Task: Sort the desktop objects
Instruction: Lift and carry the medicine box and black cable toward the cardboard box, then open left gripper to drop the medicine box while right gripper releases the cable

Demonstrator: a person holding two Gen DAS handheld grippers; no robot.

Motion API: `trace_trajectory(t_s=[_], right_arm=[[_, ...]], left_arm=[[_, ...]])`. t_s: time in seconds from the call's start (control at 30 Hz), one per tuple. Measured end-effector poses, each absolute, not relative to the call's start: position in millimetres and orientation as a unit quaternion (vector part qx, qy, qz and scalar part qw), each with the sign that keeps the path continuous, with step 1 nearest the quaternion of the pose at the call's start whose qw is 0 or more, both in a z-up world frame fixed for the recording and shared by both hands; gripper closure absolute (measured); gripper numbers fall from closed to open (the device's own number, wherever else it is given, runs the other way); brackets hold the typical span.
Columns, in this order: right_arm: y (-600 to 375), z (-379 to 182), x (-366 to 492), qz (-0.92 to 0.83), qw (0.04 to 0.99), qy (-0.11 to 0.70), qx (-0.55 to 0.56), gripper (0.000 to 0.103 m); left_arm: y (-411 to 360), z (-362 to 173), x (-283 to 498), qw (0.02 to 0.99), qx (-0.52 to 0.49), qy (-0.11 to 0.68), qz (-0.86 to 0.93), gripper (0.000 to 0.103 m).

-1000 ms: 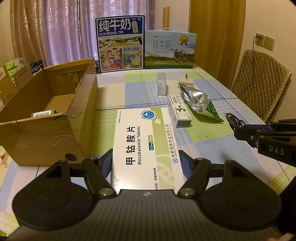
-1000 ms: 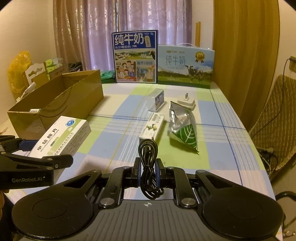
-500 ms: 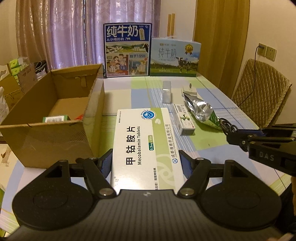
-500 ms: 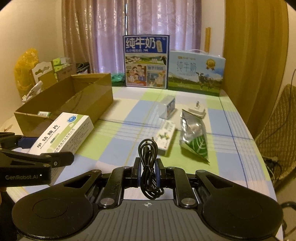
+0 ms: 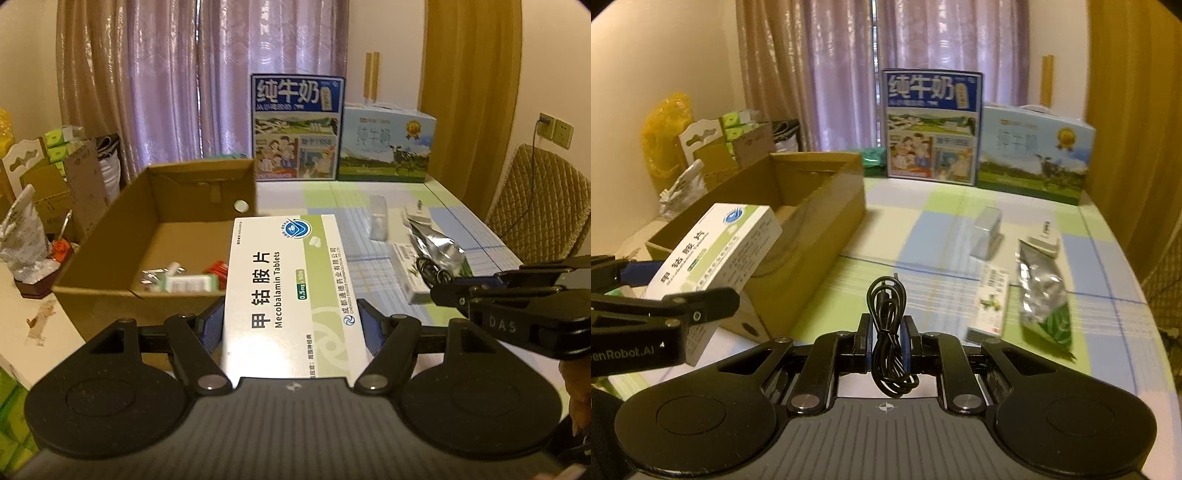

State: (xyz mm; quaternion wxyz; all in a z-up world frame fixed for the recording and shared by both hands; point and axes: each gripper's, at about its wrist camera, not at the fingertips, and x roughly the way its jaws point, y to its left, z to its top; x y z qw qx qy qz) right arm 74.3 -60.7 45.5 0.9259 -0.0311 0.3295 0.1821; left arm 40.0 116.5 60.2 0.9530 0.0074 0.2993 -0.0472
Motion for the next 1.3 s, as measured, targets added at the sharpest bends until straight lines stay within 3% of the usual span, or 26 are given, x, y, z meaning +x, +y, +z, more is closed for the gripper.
trace_trajectory(t_s=[0.73,1.3], right_arm=[[47.3,82.7,131.6,0.26,0.915,0.307,0.004,0.091],[95.4,56.3,180.5,0.253,0.908,0.334,0.016,0.091]], left_arm=[[237.9,88.6,84.5,0.958,0.026,0.285,0.009,0.035],[285.1,59.4,142.3,0.95,0.018,0.308,-0.051,0.035]])
